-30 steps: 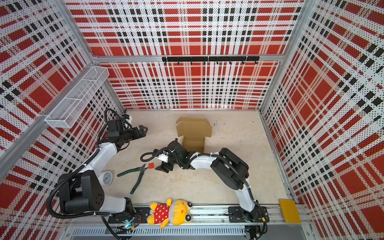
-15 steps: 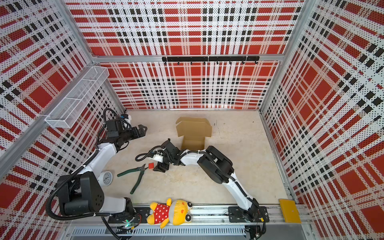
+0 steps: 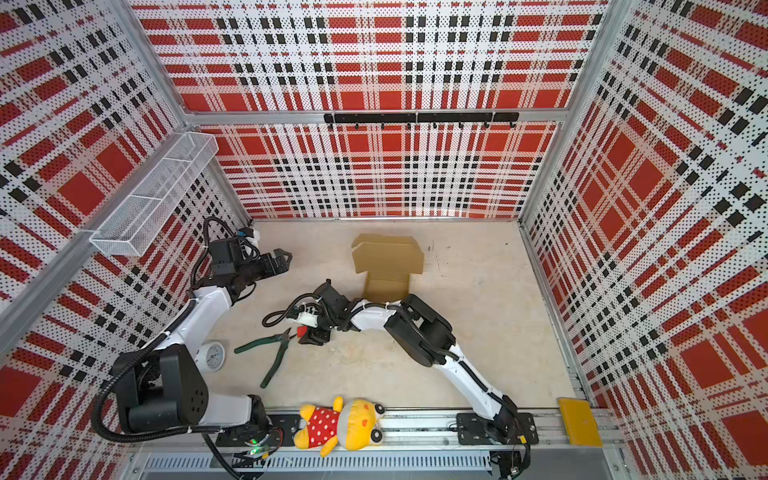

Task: Fold the paper box
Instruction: 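Reach the right gripper to the red block beside the pliers and grasp it, then carry the red block with the right gripper and drop it into the box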

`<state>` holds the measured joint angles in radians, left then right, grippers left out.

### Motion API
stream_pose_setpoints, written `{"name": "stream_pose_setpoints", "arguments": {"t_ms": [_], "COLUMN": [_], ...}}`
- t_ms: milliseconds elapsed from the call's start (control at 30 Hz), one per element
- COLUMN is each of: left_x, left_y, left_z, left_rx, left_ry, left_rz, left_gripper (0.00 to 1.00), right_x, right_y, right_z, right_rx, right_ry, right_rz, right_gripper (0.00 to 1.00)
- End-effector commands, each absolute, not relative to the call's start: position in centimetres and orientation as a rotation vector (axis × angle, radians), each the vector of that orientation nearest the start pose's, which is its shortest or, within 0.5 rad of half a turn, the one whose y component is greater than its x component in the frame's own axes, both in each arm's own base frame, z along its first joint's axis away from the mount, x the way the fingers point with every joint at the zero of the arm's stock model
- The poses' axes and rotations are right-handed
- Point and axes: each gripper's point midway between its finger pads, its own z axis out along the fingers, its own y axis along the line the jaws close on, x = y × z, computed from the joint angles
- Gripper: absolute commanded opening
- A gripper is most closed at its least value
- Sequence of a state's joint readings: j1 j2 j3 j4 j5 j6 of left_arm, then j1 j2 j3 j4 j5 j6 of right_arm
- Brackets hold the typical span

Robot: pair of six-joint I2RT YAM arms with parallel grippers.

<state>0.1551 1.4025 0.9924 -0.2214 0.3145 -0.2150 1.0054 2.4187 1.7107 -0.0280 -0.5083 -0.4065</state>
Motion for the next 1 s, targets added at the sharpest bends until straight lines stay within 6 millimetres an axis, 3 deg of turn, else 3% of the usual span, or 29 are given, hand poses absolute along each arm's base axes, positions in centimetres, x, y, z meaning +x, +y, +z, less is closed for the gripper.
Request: {"name": "stream_pose_setpoints", "arguments": {"t_ms": [0, 433, 600, 767, 967], "left_x": [41.8, 41.7, 41.9, 41.8, 42.0], "left_y": [1.5, 1.6, 1.6, 1.2, 1.3], "left_z": [20.7, 20.4, 20.0, 20.2, 19.6], "left_rx": [-0.242, -0.257, -0.251, -0.243, -0.255], "left_ry": [2.126, 2.12, 2.126, 2.125, 2.141], "left_rz": [-0.393, -0.399, -0.4, -0.43, -0.426], "left_gripper": [0.99, 0.99, 1.0, 0.99, 0.99], "right_x": [24.7, 24.7, 24.4, 24.1, 24.3], "right_y": [55.9, 54.5, 53.6, 52.0, 48.5], "right_z": [0.6, 0.6, 1.7, 3.2, 5.0], "right_rx": [-1.789, -1.78, -1.752, -1.707, -1.625], "right_ry": [1.615, 1.62, 1.611, 1.64, 1.684], "right_rz": [0.875, 0.805, 0.794, 0.771, 0.687], "right_gripper": [0.6, 0.39, 0.32, 0.32, 0.32]}}
